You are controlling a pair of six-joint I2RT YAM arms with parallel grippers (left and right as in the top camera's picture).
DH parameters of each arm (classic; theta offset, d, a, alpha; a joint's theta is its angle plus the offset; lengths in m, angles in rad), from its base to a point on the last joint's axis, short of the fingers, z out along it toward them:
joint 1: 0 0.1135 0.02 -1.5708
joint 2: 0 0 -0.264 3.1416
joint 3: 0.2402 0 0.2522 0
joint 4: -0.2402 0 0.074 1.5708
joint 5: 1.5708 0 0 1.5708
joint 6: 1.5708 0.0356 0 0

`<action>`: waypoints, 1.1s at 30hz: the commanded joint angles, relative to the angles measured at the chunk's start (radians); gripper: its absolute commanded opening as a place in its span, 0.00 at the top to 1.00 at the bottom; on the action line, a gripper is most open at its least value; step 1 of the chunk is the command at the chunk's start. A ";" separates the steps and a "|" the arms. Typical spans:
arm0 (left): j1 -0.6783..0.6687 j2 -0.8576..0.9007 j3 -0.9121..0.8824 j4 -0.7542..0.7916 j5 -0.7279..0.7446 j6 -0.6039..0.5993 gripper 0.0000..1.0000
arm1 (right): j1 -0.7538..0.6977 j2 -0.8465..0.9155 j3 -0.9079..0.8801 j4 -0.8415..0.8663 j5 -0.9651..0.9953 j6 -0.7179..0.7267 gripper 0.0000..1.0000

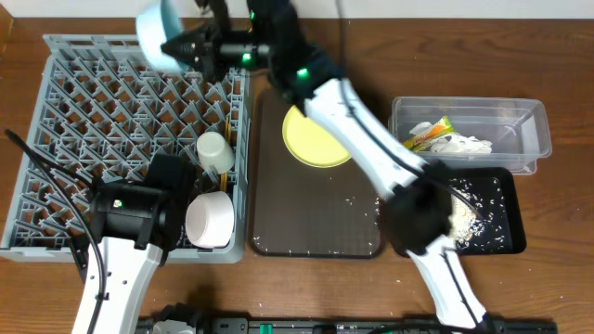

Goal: Sort waste into correct bins and load items into the dishwasher
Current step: 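Carry the blue bowl into the dish rack and release it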

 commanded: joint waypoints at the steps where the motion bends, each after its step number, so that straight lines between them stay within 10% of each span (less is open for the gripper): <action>1: 0.003 -0.003 0.003 -0.074 -0.004 -0.008 0.06 | -0.017 0.099 -0.012 0.128 -0.151 0.279 0.99; 22: 0.003 -0.003 0.003 -0.074 -0.004 -0.008 0.06 | -0.127 0.206 -0.012 0.003 -0.256 0.378 0.97; 29: 0.003 -0.003 0.003 -0.074 -0.004 -0.008 0.06 | -0.163 0.205 -0.012 -0.028 -0.274 0.379 0.76; 33: 0.003 -0.003 0.003 -0.074 -0.004 -0.008 0.07 | -0.188 0.193 -0.012 -0.068 -0.279 0.377 0.43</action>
